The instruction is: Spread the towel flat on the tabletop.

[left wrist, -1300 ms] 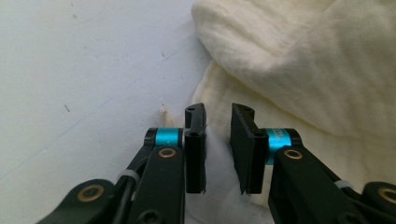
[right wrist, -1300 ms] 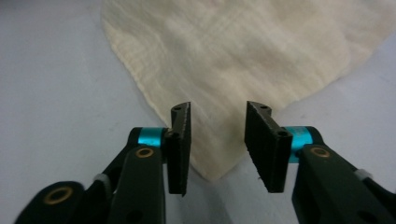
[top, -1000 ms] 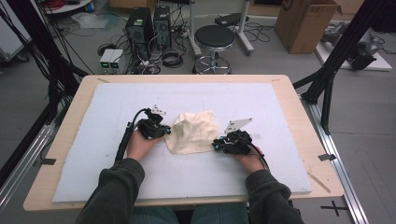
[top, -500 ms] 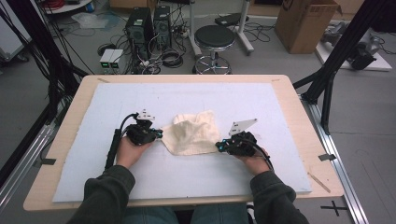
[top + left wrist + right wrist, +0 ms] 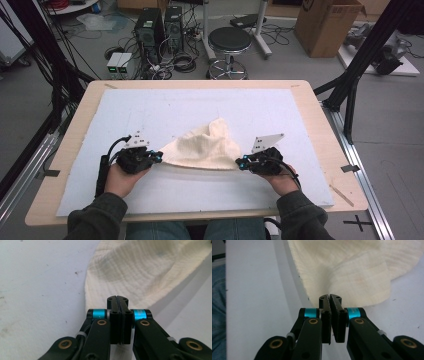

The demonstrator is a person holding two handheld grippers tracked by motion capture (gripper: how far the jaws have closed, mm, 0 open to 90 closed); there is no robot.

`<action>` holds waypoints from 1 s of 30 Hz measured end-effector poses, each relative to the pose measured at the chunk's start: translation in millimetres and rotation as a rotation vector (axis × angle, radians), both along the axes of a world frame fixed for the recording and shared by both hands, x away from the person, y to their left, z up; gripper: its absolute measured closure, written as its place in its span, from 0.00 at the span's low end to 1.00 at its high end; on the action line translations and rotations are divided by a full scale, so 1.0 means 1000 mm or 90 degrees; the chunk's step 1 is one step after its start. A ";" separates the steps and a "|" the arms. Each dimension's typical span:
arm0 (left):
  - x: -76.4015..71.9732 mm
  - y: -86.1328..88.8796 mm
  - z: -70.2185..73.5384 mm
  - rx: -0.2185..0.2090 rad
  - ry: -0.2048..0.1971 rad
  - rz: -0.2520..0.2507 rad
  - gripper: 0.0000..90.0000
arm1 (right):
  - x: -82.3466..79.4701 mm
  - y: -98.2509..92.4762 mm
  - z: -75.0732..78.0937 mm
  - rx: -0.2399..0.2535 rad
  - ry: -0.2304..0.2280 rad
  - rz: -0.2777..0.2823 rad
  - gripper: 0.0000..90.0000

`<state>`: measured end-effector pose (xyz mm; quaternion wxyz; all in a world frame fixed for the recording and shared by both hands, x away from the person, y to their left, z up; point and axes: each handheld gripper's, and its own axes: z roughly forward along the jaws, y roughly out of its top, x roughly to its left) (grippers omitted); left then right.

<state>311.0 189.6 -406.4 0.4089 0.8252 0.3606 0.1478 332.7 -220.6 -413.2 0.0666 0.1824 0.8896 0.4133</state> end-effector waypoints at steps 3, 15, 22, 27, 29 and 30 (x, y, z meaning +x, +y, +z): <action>-0.017 0.002 0.001 -0.001 -0.010 -0.010 0.98 | -0.011 -0.002 0.003 0.003 -0.001 0.009 0.97; -0.075 -0.002 -0.008 0.022 -0.040 -0.043 0.98 | -0.048 -0.003 -0.006 -0.012 0.015 0.043 0.97; -0.083 0.000 -0.018 0.015 -0.017 -0.065 0.94 | -0.054 0.001 -0.015 -0.019 0.030 0.055 0.91; -0.079 0.002 -0.010 -0.013 -0.027 -0.076 0.74 | -0.050 0.000 -0.004 0.019 0.014 0.050 0.78; -0.074 0.002 -0.006 -0.023 -0.031 -0.075 0.71 | -0.048 -0.001 -0.002 0.026 0.013 0.046 0.77; -0.071 0.002 -0.004 -0.027 -0.033 -0.073 0.67 | -0.044 -0.002 0.002 0.032 0.006 0.041 0.76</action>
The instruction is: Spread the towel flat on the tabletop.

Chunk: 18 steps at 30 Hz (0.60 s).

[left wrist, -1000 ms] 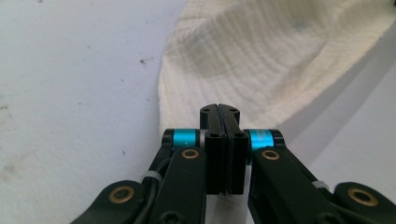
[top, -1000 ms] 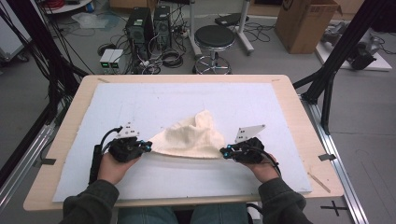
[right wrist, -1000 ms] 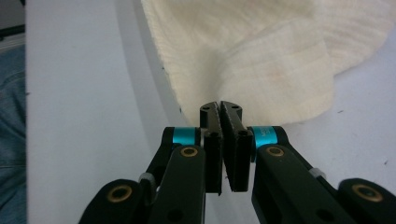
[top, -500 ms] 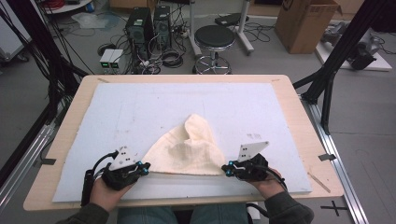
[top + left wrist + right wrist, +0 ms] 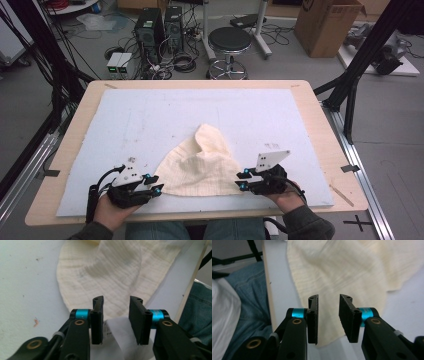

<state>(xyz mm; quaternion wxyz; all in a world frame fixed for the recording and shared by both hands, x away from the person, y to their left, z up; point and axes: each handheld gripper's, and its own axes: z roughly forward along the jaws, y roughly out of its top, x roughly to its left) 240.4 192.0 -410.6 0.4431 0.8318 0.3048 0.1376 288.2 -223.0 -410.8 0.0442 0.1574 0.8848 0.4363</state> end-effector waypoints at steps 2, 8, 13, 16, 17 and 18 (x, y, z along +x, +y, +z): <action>0.009 -0.001 0.003 -0.010 -0.001 0.007 0.64 | 0.008 0.000 0.006 0.004 -0.009 -0.014 0.74; 0.046 -0.012 0.021 -0.038 -0.007 0.009 0.53 | 0.047 0.006 0.019 0.012 -0.021 -0.063 0.71; 0.069 -0.026 0.029 -0.038 -0.027 0.012 0.50 | 0.075 0.015 0.017 0.008 -0.010 -0.102 0.69; 0.083 -0.033 0.023 -0.027 -0.020 0.015 0.50 | 0.089 0.019 0.007 0.006 0.007 -0.119 0.67; 0.088 -0.035 0.020 -0.027 -0.016 0.019 0.52 | 0.095 0.022 0.001 0.001 0.018 -0.125 0.66; 0.095 -0.037 0.014 -0.025 -0.006 0.023 0.52 | 0.095 0.022 0.001 0.001 0.018 -0.125 0.66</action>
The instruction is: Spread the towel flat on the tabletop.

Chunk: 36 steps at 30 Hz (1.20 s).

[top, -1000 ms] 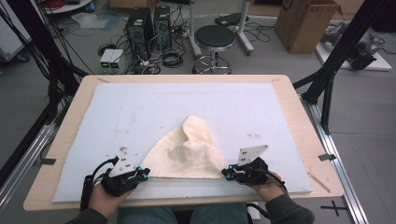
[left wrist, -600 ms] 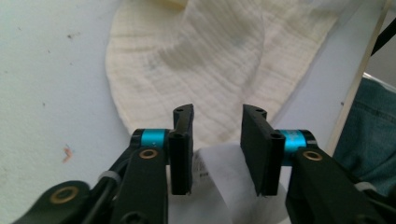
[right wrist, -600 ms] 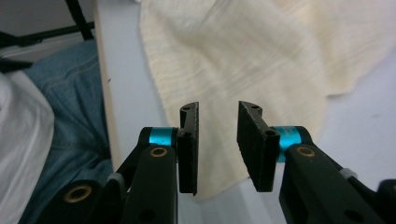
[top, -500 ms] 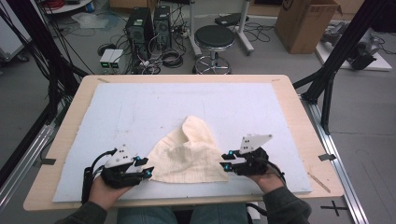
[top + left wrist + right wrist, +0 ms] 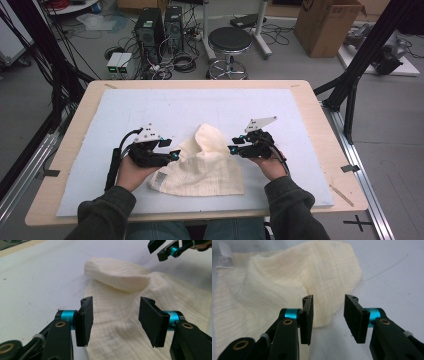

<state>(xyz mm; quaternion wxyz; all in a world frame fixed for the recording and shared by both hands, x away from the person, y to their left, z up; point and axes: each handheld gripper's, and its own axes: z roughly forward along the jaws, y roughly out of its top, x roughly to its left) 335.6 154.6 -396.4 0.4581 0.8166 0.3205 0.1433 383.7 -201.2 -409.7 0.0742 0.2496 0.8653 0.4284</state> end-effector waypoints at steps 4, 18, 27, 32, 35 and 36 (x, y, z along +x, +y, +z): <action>0.022 -0.008 -0.019 0.020 0.040 0.027 0.58 | 0.013 0.006 -0.014 0.002 0.026 -0.012 0.66; 0.034 -0.016 -0.040 0.103 0.064 0.038 0.96 | 0.020 0.018 -0.027 -0.028 0.046 0.019 0.95; 0.009 0.007 -0.023 0.089 0.027 0.067 0.97 | 0.014 -0.019 0.003 -0.027 0.013 -0.030 0.95; -0.015 0.026 -0.019 0.085 0.009 0.076 0.97 | 0.013 -0.030 0.012 -0.033 0.003 -0.043 0.95; -0.028 0.035 -0.017 0.073 0.008 0.075 0.97 | 0.010 -0.034 0.014 -0.052 0.004 -0.047 0.95; -0.032 0.037 -0.017 0.065 0.010 0.076 0.97 | 0.009 -0.035 0.014 -0.057 0.006 -0.048 0.95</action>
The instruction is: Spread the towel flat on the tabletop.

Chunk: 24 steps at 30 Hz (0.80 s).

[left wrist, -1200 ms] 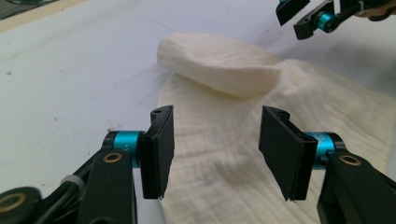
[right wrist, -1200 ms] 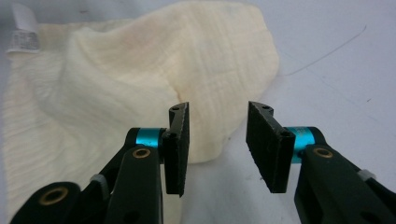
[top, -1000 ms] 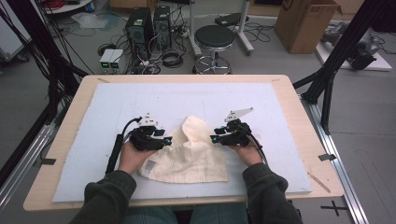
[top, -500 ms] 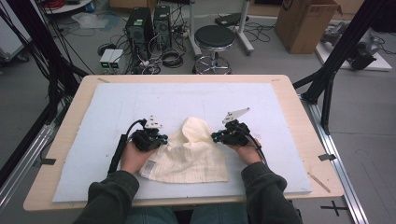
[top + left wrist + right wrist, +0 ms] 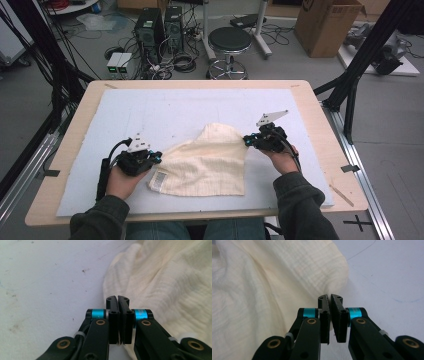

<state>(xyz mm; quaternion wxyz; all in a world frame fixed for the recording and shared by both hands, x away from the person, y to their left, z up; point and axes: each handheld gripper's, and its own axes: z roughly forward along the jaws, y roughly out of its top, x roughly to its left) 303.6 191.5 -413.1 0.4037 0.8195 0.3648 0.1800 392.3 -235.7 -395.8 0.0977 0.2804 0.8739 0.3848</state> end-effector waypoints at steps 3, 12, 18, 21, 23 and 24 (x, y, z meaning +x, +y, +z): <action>-0.012 0.004 -0.002 -0.019 0.021 -0.015 0.97 | -0.009 0.002 0.000 -0.015 0.006 0.021 0.95; -0.013 0.001 0.003 -0.076 0.040 -0.055 0.76 | -0.021 0.004 -0.016 -0.042 0.033 0.058 0.93; 0.025 -0.008 0.016 -0.098 0.019 -0.017 0.67 | -0.021 0.001 -0.023 -0.032 0.036 0.053 0.93; 0.046 -0.018 0.014 -0.112 0.029 -0.015 0.57 | -0.020 0.000 -0.025 -0.027 0.031 0.050 0.92; 0.058 -0.025 0.008 -0.129 0.065 -0.022 0.53 | -0.019 -0.001 -0.027 -0.021 0.035 0.049 0.92; 0.063 -0.028 0.004 -0.127 0.090 -0.019 0.52 | -0.018 -0.001 -0.028 -0.022 0.032 0.050 0.92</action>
